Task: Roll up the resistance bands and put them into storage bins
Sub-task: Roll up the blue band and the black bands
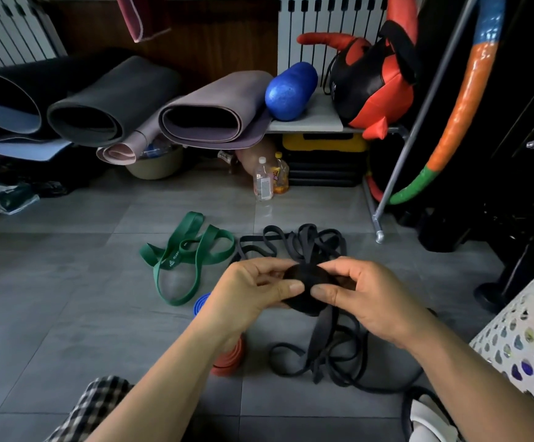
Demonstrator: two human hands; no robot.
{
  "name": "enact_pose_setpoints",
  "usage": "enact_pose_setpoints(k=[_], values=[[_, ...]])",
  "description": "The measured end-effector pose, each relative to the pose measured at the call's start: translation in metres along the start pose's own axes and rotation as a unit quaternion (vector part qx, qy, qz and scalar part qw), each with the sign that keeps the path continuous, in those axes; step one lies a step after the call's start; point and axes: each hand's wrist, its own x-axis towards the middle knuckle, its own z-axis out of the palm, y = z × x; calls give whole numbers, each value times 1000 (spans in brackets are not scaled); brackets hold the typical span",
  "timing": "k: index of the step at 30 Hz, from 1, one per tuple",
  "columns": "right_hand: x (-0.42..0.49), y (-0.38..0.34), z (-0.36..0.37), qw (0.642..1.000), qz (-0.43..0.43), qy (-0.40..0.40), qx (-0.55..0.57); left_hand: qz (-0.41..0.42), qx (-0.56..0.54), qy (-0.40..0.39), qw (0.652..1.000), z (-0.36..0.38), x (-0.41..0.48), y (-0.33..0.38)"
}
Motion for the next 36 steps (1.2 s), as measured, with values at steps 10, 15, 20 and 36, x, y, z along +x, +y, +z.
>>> enact_pose_setpoints(k=[10,15,20,36], values=[[6,-1,15,963,-13,109,247,-1,-249,59,967,3,5,3],[5,-5,19,959,-45,115,254,2,-327,48,944,11,3,-1],[8,-2,2,992,-76,98,-20,52,-28,30,998,-8,8,10],[8,1,16,966,-52,101,230,56,-229,24,972,12,3,5]])
